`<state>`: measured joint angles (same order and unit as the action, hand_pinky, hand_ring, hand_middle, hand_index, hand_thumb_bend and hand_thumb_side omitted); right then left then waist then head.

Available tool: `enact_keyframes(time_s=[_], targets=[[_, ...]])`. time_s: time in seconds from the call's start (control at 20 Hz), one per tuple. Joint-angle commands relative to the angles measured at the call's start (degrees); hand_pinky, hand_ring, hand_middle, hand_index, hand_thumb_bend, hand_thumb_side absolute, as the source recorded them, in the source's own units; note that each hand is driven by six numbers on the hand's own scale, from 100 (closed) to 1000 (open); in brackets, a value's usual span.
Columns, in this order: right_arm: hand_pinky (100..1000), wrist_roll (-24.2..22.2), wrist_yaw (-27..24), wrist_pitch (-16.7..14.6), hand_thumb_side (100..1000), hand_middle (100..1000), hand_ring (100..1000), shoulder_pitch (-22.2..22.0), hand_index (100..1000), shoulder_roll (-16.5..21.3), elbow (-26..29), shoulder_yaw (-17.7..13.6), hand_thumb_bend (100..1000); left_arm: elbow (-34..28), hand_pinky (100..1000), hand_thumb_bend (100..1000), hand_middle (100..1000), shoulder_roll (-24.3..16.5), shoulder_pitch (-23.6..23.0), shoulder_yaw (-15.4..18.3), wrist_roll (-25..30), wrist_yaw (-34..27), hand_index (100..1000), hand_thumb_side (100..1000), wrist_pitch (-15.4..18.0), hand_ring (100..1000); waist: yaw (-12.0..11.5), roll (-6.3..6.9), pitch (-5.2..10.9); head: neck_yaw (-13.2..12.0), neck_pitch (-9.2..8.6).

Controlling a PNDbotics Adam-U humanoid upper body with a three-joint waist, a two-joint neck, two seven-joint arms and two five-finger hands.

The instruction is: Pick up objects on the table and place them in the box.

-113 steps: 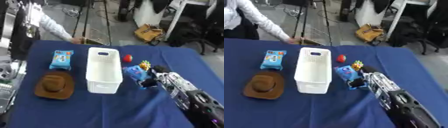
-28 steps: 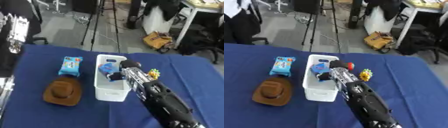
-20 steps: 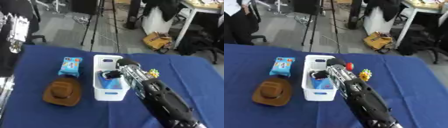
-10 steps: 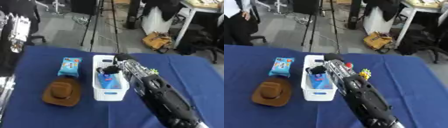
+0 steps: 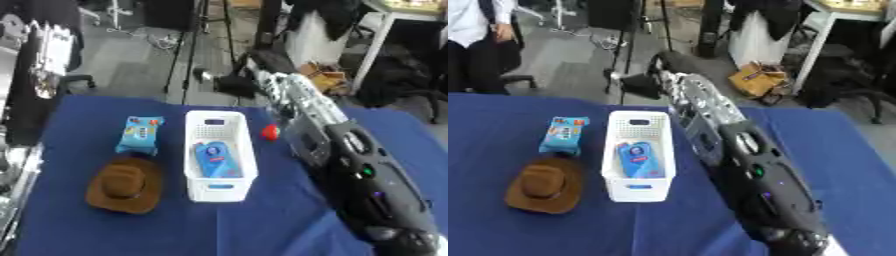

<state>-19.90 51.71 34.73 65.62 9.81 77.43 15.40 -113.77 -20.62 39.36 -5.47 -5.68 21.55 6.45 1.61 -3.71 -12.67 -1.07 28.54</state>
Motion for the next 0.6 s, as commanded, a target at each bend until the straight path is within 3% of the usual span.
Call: enact_keyframes(time_s=[0.05, 0.15, 0.2, 0.25, 0.3, 0.6], targets=[[870, 4.1, -5.2, 1.1, 1000, 384, 911, 0.3, 796, 3.2, 7.4, -1.8, 349, -0.8, 1000, 100, 952, -0.8, 1.2, 0.6, -1.0, 0.1, 1000, 983, 0.0, 1000, 0.2, 0.66, 1.33, -1.5, 0.46], [870, 9.9, -11.0, -0.5, 1000, 386, 911, -1.8, 795, 5.4, 14.8, -5.0, 321, -0.8, 1000, 100, 955, -0.7, 1.4, 1.0, -1.9, 0.0, 1000, 984, 0.1, 1000, 0.9, 1.65, 1.41, -3.2, 0.69], [872, 13.1, -14.1, -1.4, 1000, 403, 909, -3.0, 790, 6.6, 18.4, -6.5, 205, -0.8, 1000, 100, 966, -0.7, 1.6, 1.1, -2.5, -0.1, 1000, 988, 0.2, 1000, 1.2, 2.27, 1.54, -4.0, 1.03], [872, 15.9, -17.2, -2.1, 1000, 406, 908, -4.1, 789, 7.6, 21.1, -7.4, 182, -0.8, 1000, 100, 968, -0.7, 1.7, 1.1, -3.1, -0.3, 1000, 990, 0.3, 1000, 1.4, 2.63, 1.6, -4.5, 1.24], [869, 18.6, -19.8, -2.9, 1000, 410, 903, -5.2, 785, 8.7, 23.6, -8.4, 100, -0.8, 1000, 100, 975, -0.7, 1.7, 1.2, -3.9, -0.5, 1000, 997, 0.5, 1000, 1.6, 3.03, 1.68, -5.0, 1.58], [858, 29.0, -29.4, -7.5, 1000, 540, 888, -10.8, 772, 14.7, 35.3, -12.7, 100, -0.8, 1000, 100, 979, -0.8, 1.5, 1.7, -9.9, -3.6, 1000, 1000, 2.5, 1000, 1.7, 4.41, 2.05, -7.6, 2.96]])
